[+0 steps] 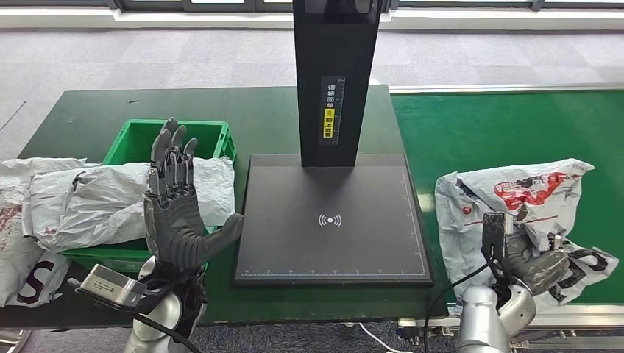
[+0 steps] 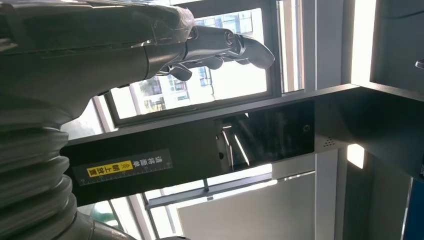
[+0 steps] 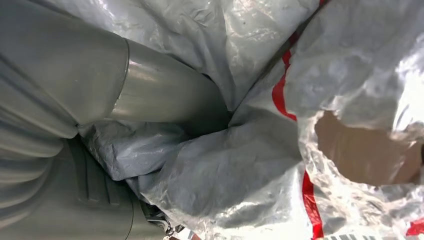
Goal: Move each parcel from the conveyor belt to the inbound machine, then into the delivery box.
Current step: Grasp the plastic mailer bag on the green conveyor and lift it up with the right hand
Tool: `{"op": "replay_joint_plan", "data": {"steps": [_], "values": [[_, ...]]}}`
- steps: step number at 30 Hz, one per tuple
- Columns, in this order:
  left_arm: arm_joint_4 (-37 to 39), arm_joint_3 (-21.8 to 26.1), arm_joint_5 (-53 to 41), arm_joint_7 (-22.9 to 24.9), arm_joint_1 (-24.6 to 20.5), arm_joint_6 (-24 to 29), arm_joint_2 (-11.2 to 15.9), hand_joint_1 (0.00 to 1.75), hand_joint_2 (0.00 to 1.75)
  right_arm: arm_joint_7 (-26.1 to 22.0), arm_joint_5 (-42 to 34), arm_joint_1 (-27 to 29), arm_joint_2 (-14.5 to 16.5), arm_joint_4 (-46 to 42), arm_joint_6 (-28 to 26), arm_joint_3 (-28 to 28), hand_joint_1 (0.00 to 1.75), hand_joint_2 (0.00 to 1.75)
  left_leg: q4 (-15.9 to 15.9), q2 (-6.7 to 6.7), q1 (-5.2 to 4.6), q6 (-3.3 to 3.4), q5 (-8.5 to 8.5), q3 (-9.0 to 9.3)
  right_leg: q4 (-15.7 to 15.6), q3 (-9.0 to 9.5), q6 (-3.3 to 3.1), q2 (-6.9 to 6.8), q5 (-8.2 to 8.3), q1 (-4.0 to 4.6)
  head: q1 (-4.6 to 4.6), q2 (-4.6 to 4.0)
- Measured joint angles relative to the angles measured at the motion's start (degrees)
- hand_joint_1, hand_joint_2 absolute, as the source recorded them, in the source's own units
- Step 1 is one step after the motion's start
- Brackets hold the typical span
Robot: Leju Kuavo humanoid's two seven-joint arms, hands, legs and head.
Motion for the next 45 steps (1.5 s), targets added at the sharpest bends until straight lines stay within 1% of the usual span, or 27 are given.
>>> {"op": "replay_joint_plan", "data": {"steps": [5,7,11,13,16,21,26,29,34,42,45], "values": [[0.0,0.0,0.0,0.0,0.0,0.0,0.0,0.00,1.75,-0.1,0.0,0.4,0.9,-2.3,0.0,-0.8,1.75,1.75,0.0,0.00,-0.01,0.00,0.00,0.00,0.0,0.00,0.00,0.00,0.00,-0.01,0.00,0.00],[0.0,0.0,0.0,0.0,0.0,-0.1,0.0,0.00,1.75,-1.0,-0.5,0.6,1.3,-3.1,0.0,-1.2,1.75,1.75,0.0,0.00,-0.01,0.00,0.00,0.00,0.0,0.00,0.00,0.00,0.00,-0.01,0.00,0.00],[0.2,0.0,-0.1,0.0,-0.2,-0.8,0.0,0.00,1.75,-7.1,-3.9,1.6,3.3,-8.1,0.0,-2.0,1.75,1.75,0.0,0.00,0.00,0.00,0.00,0.00,0.0,-0.01,0.00,0.00,0.00,0.00,0.00,0.00],[0.4,0.0,-0.2,0.0,-0.3,-1.1,0.0,0.00,1.75,-8.4,-6.4,2.6,4.3,-11.6,0.0,-1.7,1.75,1.75,0.0,-0.02,0.00,0.00,0.00,-0.01,0.0,-0.01,-0.01,-0.01,-0.02,0.00,0.00,0.00],[0.7,0.0,-0.2,0.0,-0.4,-1.6,-0.1,0.00,1.75,-7.1,-9.4,5.1,5.4,-17.7,0.0,0.6,1.75,1.75,0.0,-0.05,0.00,-0.01,-0.01,-0.03,0.0,-0.01,-0.01,-0.04,-0.05,0.00,0.01,0.00],[0.9,0.0,0.0,0.0,-0.7,-1.7,-0.2,0.00,1.75,-5.2,-11.5,8.3,6.0,-26.7,0.0,6.6,1.75,1.75,0.0,0.00,-0.02,-0.03,-0.04,-0.02,0.0,-0.05,-0.02,0.01,-0.06,-0.02,0.01,0.00],[1.0,0.0,1.0,0.0,-1.3,-1.9,-0.2,0.00,1.75,-6.0,-12.5,8.9,6.0,-31.5,0.1,12.9,1.75,1.75,0.0,0.05,-0.02,-0.03,-0.03,0.02,0.0,-0.06,-0.02,0.06,-0.05,-0.02,0.00,0.00],[1.1,0.0,1.1,0.0,-1.4,-1.9,-0.2,0.00,1.75,-6.1,-12.6,9.0,5.9,-33.0,0.1,15.3,1.75,1.75,0.0,0.04,-0.01,-0.04,-0.02,0.03,0.0,-0.05,-0.02,0.06,-0.05,-0.01,0.00,0.00],[1.1,0.0,1.1,0.0,-1.5,-1.9,-0.2,0.00,1.75,-6.1,-12.6,9.1,5.7,-34.2,0.1,17.0,1.75,1.75,0.0,0.04,-0.01,-0.04,-0.03,0.02,0.0,-0.06,-0.03,0.06,-0.05,-0.02,0.00,0.00],[1.1,0.0,1.1,0.0,-1.5,-1.9,-0.2,0.00,1.75,-6.1,-12.7,9.2,5.7,-34.8,0.1,17.7,1.75,1.75,0.0,0.04,-0.01,-0.05,-0.04,0.01,0.0,-0.06,-0.03,0.06,-0.06,-0.02,0.00,0.00],[1.1,0.0,1.3,0.0,-1.6,-2.0,-0.2,0.00,1.75,-7.0,-13.3,9.2,5.7,-34.8,0.1,18.3,1.75,1.75,0.0,0.04,-0.01,-0.05,-0.04,0.01,0.0,-0.06,-0.03,0.06,-0.06,-0.02,0.00,0.00]]}}
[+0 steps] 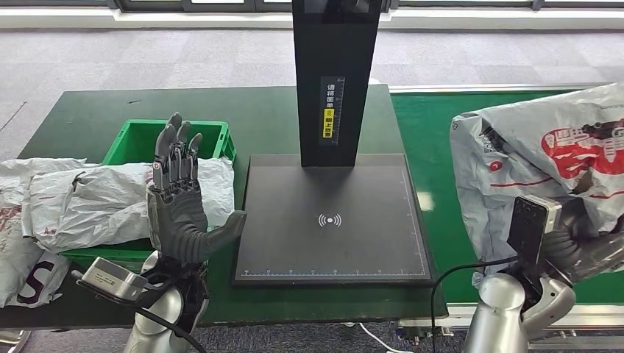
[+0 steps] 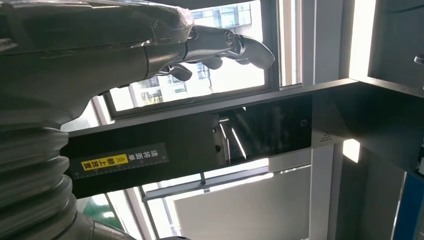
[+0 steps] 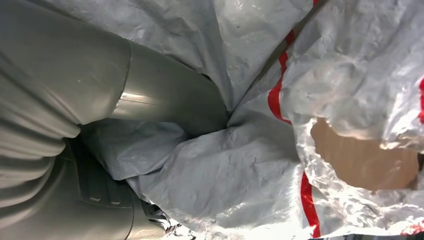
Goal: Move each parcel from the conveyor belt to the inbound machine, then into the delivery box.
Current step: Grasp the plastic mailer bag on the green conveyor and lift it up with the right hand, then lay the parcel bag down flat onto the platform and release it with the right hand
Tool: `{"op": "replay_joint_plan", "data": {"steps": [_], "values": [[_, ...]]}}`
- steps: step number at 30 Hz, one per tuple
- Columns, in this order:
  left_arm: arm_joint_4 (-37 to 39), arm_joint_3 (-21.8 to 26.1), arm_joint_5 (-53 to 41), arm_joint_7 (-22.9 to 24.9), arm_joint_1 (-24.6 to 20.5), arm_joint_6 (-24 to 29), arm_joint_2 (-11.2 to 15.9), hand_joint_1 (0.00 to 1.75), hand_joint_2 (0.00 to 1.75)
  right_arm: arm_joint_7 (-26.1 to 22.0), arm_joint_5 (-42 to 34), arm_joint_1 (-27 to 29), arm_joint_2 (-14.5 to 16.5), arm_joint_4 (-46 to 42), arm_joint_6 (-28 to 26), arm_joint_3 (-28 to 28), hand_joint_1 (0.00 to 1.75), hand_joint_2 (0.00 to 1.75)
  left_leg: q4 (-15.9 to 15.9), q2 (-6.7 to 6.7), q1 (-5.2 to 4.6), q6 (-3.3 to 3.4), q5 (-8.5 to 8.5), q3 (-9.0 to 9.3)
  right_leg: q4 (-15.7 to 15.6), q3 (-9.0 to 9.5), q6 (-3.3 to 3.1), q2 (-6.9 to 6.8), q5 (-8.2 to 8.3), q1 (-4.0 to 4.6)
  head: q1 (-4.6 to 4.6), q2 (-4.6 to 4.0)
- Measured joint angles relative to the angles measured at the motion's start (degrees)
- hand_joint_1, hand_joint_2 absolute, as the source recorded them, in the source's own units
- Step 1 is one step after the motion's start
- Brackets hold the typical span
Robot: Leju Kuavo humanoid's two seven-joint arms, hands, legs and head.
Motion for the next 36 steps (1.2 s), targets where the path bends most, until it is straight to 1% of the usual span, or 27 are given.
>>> {"op": "replay_joint_plan", "data": {"steps": [3,7,10,12,14,17,20,26,35,36], "values": [[0.1,0.0,0.2,0.0,-0.4,0.0,0.0,0.00,1.75,-0.5,0.4,-0.1,0.0,0.2,0.0,2.0,1.75,1.75,0.0,0.00,0.00,0.00,0.00,0.00,0.0,0.00,0.00,0.00,0.00,0.00,0.00,0.00],[0.2,-0.5,0.5,0.0,-0.9,0.0,0.0,0.00,1.75,1.7,3.3,-0.5,0.0,1.5,0.1,6.7,1.75,1.75,0.0,0.01,0.01,-0.01,0.01,0.01,0.0,0.00,-0.01,0.01,0.00,0.01,0.00,0.00],[0.3,-0.9,0.9,0.0,-1.4,0.0,0.0,0.00,1.75,2.3,5.9,-0.7,0.0,4.1,0.3,10.5,1.75,1.75,0.0,-0.01,0.03,-0.02,0.01,-0.02,0.1,0.00,-0.01,0.00,0.00,0.03,0.00,0.00],[0.6,-1.2,1.1,0.0,-1.8,-0.1,0.0,0.00,1.75,2.8,6.9,-1.2,0.0,7.9,1.4,13.3,1.75,1.75,0.0,-0.01,0.05,-0.02,0.01,-0.03,0.1,0.02,-0.03,-0.01,-0.01,0.05,0.01,0.00],[1.0,-1.5,1.5,0.0,-2.3,-0.2,-0.1,0.00,1.75,3.2,6.4,-2.0,0.0,14.2,1.8,16.7,1.75,1.75,0.0,0.01,0.06,-0.03,0.01,-0.01,0.1,0.02,-0.05,0.01,-0.02,0.06,0.01,0.00],[1.7,-1.6,1.7,0.0,-3.0,-0.2,-0.3,0.00,1.75,3.0,5.3,-3.2,0.1,23.8,0.9,21.5,1.75,1.75,0.0,-0.09,0.06,-0.05,0.05,-0.03,0.1,0.00,-0.06,-0.07,-0.02,0.06,0.00,0.00],[2.3,-1.7,1.7,0.0,-3.3,-0.2,-0.3,0.00,1.75,2.9,4.9,-3.9,0.2,30.3,0.5,24.6,1.75,1.75,0.0,-0.15,0.07,-0.08,0.07,-0.05,0.1,0.01,-0.07,-0.11,-0.03,0.06,0.00,0.00],[3.0,-1.9,1.7,0.0,-3.7,0.3,-0.3,0.00,1.75,2.9,4.8,-4.9,0.3,37.3,0.4,27.4,1.75,1.75,0.0,-0.15,0.06,-0.09,0.03,-0.06,0.1,-0.01,-0.09,-0.09,-0.07,0.06,0.00,0.00],[3.5,-1.9,1.9,0.0,-3.7,0.3,-0.3,0.00,1.75,3.7,5.0,-5.7,0.5,42.5,1.6,28.6,1.75,1.75,0.0,-0.13,0.06,-0.09,0.03,-0.06,0.1,-0.01,-0.10,-0.09,-0.08,0.06,0.00,0.00],[3.5,-1.9,1.9,0.0,-3.8,0.3,-0.3,0.00,1.75,3.7,4.9,-5.8,0.5,42.9,2.0,28.7,1.71,1.75,0.0,-0.13,0.06,-0.09,0.03,-0.05,0.1,-0.01,-0.10,-0.09,-0.08,0.06,0.00,0.00]]}}
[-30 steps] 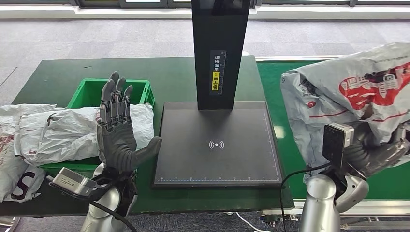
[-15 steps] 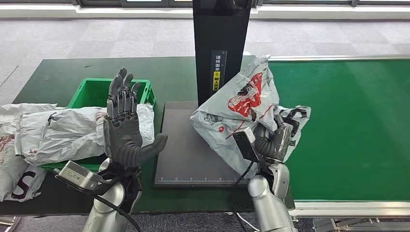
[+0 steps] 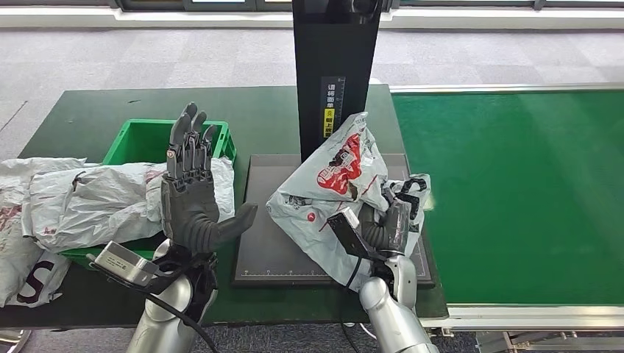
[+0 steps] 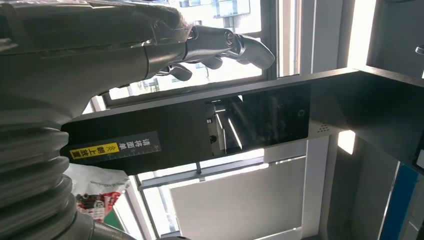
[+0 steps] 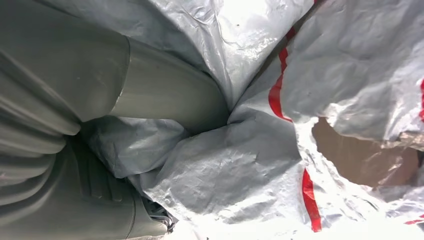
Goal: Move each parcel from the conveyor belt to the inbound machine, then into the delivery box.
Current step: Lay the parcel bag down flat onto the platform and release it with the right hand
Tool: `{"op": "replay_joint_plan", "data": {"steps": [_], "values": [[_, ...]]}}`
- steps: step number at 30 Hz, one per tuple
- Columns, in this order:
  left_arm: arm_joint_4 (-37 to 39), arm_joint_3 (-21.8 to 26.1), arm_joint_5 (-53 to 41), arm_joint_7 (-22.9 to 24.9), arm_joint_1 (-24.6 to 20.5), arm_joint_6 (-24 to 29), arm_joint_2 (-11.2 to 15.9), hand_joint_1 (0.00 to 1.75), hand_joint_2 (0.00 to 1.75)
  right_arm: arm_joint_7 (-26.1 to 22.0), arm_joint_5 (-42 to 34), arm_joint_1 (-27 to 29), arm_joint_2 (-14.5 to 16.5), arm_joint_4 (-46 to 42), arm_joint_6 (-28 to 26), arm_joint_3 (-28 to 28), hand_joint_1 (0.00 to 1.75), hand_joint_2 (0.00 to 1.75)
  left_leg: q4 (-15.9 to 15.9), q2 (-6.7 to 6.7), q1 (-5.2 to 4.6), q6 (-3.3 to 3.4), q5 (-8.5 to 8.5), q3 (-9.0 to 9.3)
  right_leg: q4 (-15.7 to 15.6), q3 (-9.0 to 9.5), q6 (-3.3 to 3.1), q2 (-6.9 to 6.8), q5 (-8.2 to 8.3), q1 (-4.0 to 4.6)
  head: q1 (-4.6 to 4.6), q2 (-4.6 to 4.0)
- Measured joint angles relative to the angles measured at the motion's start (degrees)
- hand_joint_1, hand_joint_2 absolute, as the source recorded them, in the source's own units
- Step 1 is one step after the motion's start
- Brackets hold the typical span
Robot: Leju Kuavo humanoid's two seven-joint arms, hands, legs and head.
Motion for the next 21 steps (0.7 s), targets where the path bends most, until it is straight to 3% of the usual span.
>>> {"op": "replay_joint_plan", "data": {"steps": [4,18,21], "values": [[0.3,0.0,0.1,0.0,-0.1,0.0,0.0,0.00,1.75,-0.1,-0.7,-0.3,0.1,1.5,0.7,0.1,0.00,1.75,0.0,0.00,0.00,0.00,0.00,0.00,0.0,0.00,0.00,0.00,0.00,0.00,0.00,0.00],[0.9,-0.8,-0.1,0.0,-0.2,0.9,0.0,0.00,1.75,-0.6,-2.2,-0.4,0.1,2.7,-0.9,0.1,0.00,1.75,0.0,0.00,0.00,0.00,0.00,0.00,0.0,0.00,0.00,0.00,0.00,0.00,0.00,0.00],[0.9,-0.9,-0.1,0.0,-0.2,1.1,0.0,0.00,1.75,-1.0,-3.0,-0.5,0.1,2.7,-0.8,0.1,0.00,0.44,0.0,0.00,0.00,0.00,0.00,0.00,0.0,0.00,0.00,0.00,0.00,0.00,0.00,0.00]]}}
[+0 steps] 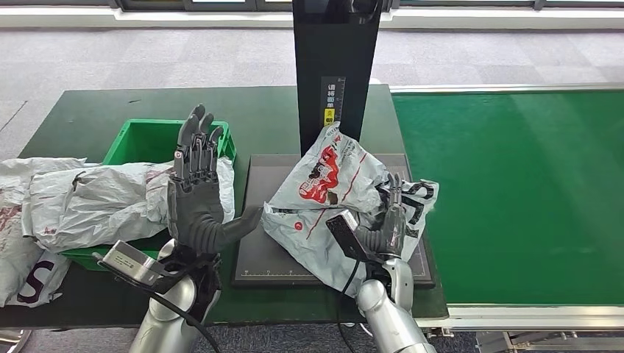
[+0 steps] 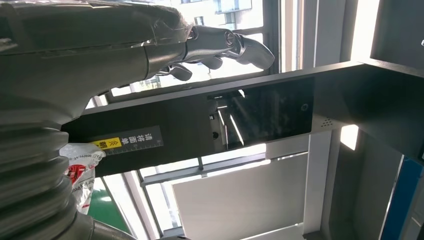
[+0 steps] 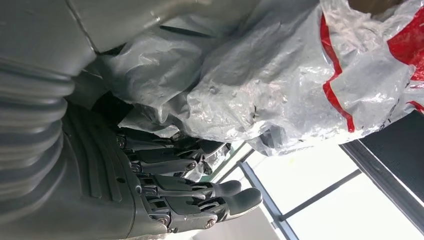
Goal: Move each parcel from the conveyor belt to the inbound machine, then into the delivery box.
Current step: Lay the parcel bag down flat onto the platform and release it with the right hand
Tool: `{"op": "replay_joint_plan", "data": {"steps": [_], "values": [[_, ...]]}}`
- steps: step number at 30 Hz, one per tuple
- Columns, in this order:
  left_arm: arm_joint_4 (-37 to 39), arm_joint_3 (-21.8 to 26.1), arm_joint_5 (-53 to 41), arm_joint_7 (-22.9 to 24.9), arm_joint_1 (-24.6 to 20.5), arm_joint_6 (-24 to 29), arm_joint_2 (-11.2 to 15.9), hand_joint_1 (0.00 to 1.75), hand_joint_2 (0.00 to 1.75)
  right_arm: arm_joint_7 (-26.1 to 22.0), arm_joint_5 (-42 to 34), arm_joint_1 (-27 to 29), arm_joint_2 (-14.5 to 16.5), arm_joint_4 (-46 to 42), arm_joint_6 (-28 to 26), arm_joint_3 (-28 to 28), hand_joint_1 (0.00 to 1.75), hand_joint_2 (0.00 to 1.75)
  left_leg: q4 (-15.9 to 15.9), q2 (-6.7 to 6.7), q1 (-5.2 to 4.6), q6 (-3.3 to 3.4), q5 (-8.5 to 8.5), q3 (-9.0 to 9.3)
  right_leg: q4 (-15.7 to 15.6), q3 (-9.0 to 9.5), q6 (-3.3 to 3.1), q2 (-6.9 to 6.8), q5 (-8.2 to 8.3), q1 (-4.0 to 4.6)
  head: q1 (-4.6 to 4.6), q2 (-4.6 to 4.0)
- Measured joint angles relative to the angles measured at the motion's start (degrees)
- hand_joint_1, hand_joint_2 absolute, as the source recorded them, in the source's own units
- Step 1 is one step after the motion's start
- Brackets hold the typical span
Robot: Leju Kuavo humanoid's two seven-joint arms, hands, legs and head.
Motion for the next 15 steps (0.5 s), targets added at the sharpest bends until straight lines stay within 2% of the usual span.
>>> {"op": "replay_joint_plan", "data": {"steps": [1,7,15], "values": [[0.0,0.0,0.0,0.0,0.0,0.1,0.0,0.00,1.75,-0.1,-0.3,0.0,0.0,0.0,0.0,0.0,0.00,0.00,0.0,0.00,0.00,0.00,0.00,0.00,0.0,0.00,0.00,0.00,0.00,0.00,0.00,0.00],[0.0,0.0,-0.1,0.0,0.0,0.6,0.0,0.00,1.75,-1.1,-1.9,0.0,0.0,0.2,-0.6,-0.1,0.00,0.00,0.0,0.00,0.00,0.00,0.00,0.00,0.0,0.00,0.00,0.00,0.00,0.00,0.00,0.00],[0.1,0.0,-0.3,0.0,0.0,1.0,0.1,0.00,1.75,-6.5,-3.4,0.8,0.0,-4.6,-1.2,-1.3,0.00,0.00,0.0,0.00,0.00,0.00,0.00,0.00,0.0,-0.02,0.00,0.00,0.00,0.00,0.00,0.00]]}}
